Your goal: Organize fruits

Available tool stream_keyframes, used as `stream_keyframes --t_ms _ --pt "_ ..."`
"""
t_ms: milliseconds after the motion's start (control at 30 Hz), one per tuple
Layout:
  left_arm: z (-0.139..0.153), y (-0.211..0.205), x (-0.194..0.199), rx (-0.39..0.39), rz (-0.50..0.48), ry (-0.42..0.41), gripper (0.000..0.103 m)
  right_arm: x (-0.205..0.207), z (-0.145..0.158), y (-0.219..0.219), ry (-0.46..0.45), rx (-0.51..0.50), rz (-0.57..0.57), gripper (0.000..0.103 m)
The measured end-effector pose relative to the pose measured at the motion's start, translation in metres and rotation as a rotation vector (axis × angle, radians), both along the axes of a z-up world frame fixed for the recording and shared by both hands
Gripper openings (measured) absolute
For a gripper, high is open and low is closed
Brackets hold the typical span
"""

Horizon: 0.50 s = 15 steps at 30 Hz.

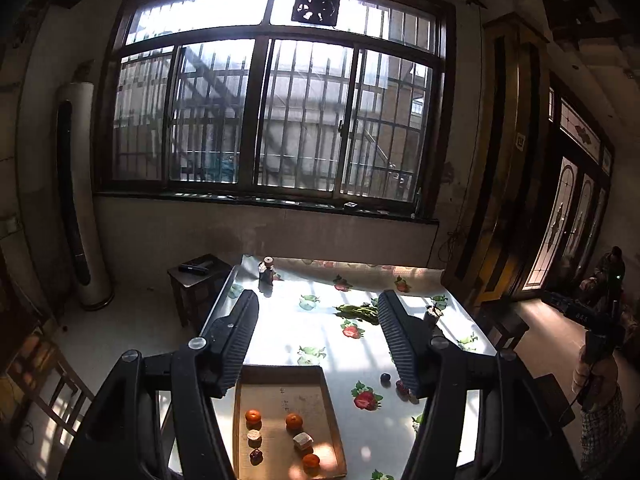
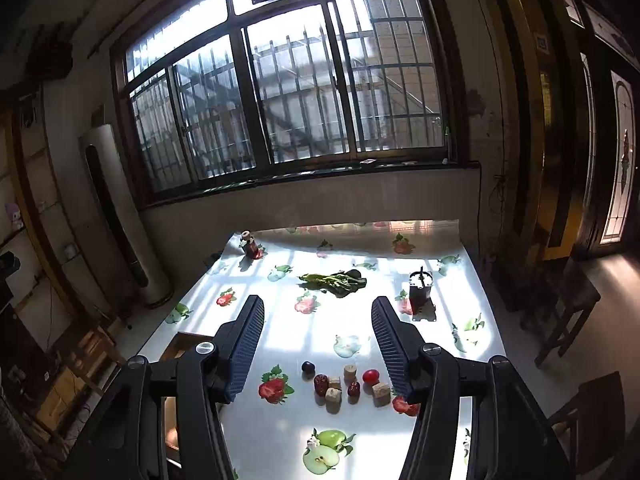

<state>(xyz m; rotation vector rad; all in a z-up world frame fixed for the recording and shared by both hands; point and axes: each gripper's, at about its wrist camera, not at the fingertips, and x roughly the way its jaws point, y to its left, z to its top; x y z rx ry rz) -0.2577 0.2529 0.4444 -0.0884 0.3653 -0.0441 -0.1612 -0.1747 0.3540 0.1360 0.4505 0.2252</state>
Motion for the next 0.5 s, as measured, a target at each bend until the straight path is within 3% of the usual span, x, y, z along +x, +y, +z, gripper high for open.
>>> stream_keyframes --t_ms 133,233,300,400,500 --pt "0.045 0.012 -0.026 0.086 0.119 -0.052 0.07 -0.026 0.056 -0.03 -0.059 0.009 -0.06 0.06" --pt "0.074 0.017 -0.037 0.138 0.206 -0.085 0.077 -0.044 0.106 -0.041 -0.139 -0.072 -0.142 0.062" --pt "0.083 0.014 -0.038 0.168 0.239 -0.094 0.083 -0.051 0.133 -0.041 -0.186 -0.124 -0.194 0.068" --pt "0.072 0.004 -0.028 0.18 0.223 -0.083 0.084 -0.045 0.15 -0.028 -0.198 -0.205 -0.208 0.072" --pt "0.036 -0.015 0.0 0.184 0.152 -0.013 0.084 -0.023 0.129 -0.013 -0.159 -0.224 -0.149 0.076"
